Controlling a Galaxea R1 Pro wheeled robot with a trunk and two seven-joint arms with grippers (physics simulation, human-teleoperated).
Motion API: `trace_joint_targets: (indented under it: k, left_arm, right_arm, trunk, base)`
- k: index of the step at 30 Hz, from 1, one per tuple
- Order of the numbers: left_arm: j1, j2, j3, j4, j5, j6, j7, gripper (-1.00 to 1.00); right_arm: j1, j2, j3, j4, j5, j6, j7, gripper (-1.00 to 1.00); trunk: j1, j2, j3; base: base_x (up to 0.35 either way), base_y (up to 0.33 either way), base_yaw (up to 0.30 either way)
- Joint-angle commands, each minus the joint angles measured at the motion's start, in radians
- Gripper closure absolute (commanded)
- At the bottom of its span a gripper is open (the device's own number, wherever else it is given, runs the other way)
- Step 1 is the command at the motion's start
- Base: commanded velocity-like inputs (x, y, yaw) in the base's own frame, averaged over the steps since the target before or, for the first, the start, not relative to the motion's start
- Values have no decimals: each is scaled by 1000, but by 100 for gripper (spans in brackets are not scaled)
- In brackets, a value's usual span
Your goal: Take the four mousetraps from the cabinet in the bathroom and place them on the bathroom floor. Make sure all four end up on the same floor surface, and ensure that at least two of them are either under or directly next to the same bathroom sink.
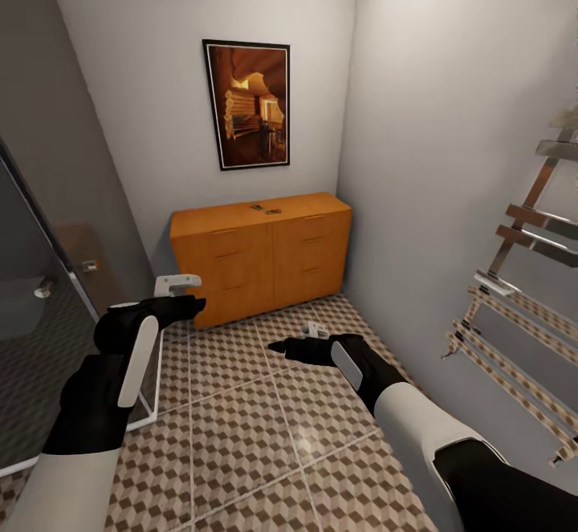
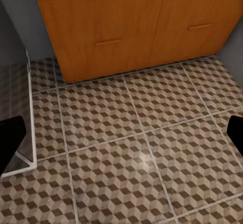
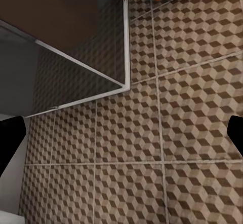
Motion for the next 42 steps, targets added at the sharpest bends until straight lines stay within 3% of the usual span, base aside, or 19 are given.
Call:
trace_joint_targets:
  k: [1, 10, 35, 42]
  left_arm:
    - [-1, 1, -3, -1, 10, 4, 10, -100]
    - [-2, 1, -7, -3, 10, 4, 11, -100]
    - [-2, 1, -8, -6, 9, 4, 12, -100]
    - [-1, 2, -9, -9, 8, 4, 12, -100]
  right_arm:
    - [-1, 0, 1, -1, 0, 4, 1, -100]
    - [-1, 0, 1, -2, 1, 4, 1, -100]
    - [0, 0, 1, -6, 3, 2, 1, -100]
    - [7, 0, 1, -10, 3, -54, 0, -100]
  trunk:
    - [1, -2, -1]
    - [1, -2, 10]
    - [1, -2, 22]
    - [1, -2, 24]
  base:
    - [0, 0, 0]
    - [71, 0, 0]
    - [245, 0, 0]
    - [54, 0, 0]
